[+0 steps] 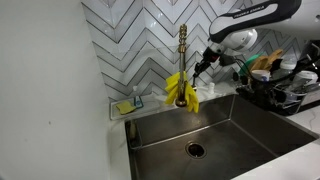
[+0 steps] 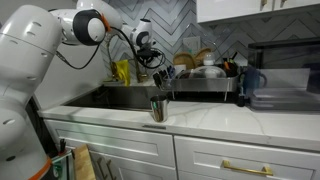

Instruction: Close the tap

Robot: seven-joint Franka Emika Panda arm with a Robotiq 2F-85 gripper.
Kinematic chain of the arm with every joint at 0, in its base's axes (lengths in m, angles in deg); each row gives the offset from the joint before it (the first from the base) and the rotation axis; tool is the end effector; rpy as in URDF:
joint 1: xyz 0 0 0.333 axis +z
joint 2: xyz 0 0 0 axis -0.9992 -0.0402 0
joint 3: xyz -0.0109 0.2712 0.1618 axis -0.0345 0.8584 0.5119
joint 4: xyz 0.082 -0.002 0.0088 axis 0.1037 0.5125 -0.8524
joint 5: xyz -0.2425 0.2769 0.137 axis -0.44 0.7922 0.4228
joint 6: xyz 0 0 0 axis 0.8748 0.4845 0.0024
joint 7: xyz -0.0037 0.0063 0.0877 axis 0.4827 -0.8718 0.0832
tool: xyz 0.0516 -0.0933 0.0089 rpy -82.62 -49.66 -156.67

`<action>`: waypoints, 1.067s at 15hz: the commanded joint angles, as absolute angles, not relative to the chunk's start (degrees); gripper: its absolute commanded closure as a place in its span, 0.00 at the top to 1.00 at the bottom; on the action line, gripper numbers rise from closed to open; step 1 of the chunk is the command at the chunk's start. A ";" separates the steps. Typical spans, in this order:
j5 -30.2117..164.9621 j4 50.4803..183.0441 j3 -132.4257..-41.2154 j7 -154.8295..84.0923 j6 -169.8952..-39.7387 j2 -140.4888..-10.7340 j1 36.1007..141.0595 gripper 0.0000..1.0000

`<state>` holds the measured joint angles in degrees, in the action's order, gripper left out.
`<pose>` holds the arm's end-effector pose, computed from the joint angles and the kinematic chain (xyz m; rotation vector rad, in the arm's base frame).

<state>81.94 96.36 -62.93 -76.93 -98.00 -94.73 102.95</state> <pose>0.6548 0.3826 0.4559 -2.3514 -1.3857 -0.5411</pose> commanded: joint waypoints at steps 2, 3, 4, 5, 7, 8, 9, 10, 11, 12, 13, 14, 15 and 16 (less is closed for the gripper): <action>84.05 94.12 -60.14 -78.98 -96.09 -95.10 103.87 0.03; 83.83 94.09 -60.39 -79.02 -96.01 -95.12 103.93 0.03; 83.83 94.12 -60.62 -78.71 -95.86 -95.07 103.86 0.37; 83.77 94.19 -60.79 -78.35 -95.82 -95.00 103.84 0.38; 83.31 94.24 -61.06 -77.18 -95.58 -94.57 103.94 0.51; 83.30 93.99 -60.90 -76.88 -95.65 -94.48 103.93 0.59; 83.06 93.73 -60.91 -76.35 -95.57 -94.29 104.07 0.68; 82.86 93.69 -60.92 -75.77 -95.31 -94.08 104.18 0.74; 81.99 93.75 -61.39 -74.30 -94.99 -93.77 104.58 0.81; 81.38 93.83 -61.82 -73.21 -94.44 -93.51 104.75 0.90; 80.64 94.12 -62.38 -71.99 -94.03 -93.18 104.87 0.96; 80.43 94.30 -62.50 -71.26 -93.44 -92.96 104.73 1.00; 80.10 94.65 -62.81 -70.35 -93.10 -92.54 104.62 1.00; 79.74 94.96 -63.12 -69.75 -92.84 -92.23 104.52 1.00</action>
